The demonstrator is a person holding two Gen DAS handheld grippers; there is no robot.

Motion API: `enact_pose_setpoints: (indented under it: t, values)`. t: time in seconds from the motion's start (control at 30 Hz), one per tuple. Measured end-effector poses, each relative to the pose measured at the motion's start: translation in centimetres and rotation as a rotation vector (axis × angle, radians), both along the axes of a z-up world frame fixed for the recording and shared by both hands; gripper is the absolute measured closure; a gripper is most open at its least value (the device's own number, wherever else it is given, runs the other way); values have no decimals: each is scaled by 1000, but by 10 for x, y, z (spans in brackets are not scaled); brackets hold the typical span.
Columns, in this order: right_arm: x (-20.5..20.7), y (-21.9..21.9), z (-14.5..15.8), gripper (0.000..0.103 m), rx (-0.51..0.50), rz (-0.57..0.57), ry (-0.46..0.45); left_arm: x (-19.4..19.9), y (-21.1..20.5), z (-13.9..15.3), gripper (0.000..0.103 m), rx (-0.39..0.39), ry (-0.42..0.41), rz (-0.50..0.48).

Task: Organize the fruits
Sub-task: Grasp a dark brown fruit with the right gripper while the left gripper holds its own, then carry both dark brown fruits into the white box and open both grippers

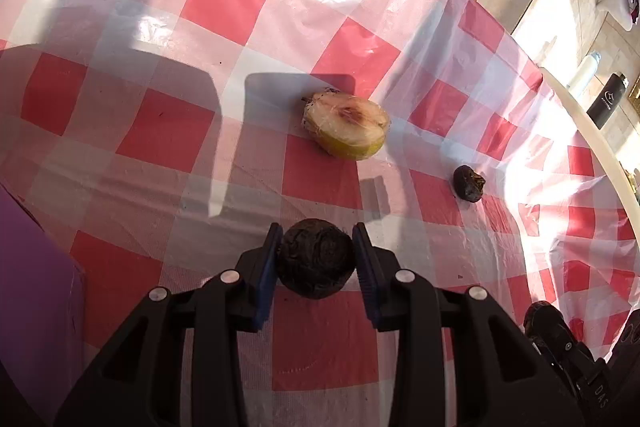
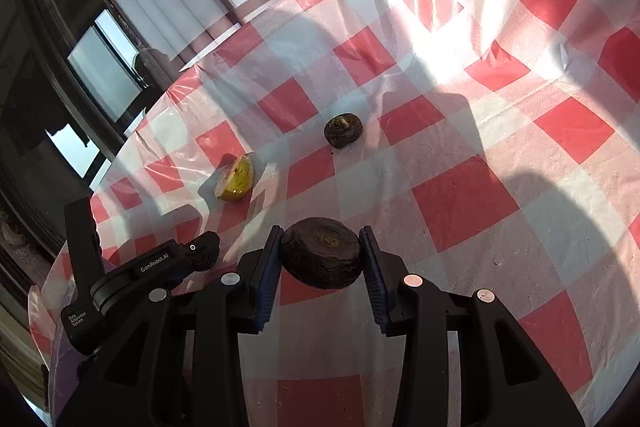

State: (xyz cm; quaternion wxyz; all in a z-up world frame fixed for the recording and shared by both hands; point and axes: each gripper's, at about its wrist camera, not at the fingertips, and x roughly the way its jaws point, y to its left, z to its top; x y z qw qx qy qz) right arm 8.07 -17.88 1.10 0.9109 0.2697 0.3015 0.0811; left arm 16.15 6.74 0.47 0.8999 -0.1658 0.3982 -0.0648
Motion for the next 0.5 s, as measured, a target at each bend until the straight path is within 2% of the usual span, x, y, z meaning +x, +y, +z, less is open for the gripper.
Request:
enact_pose_setpoints:
  t: [0.07, 0.17, 0.3, 0.5]
  values:
    - [0, 0, 0, 64, 3, -3, 0, -3, -1, 3, 67, 13, -17, 9]
    - [-2, -2, 0, 64, 13, -6, -5, -11, -9, 13, 67, 75, -55, 21]
    - [-1, -3, -2, 64, 9, -11, 14, -24, -27, 31, 67, 100, -105, 12]
    - [2, -2, -2, 64, 4, -14, 34, -73, -39, 57, 67, 66, -158, 28]
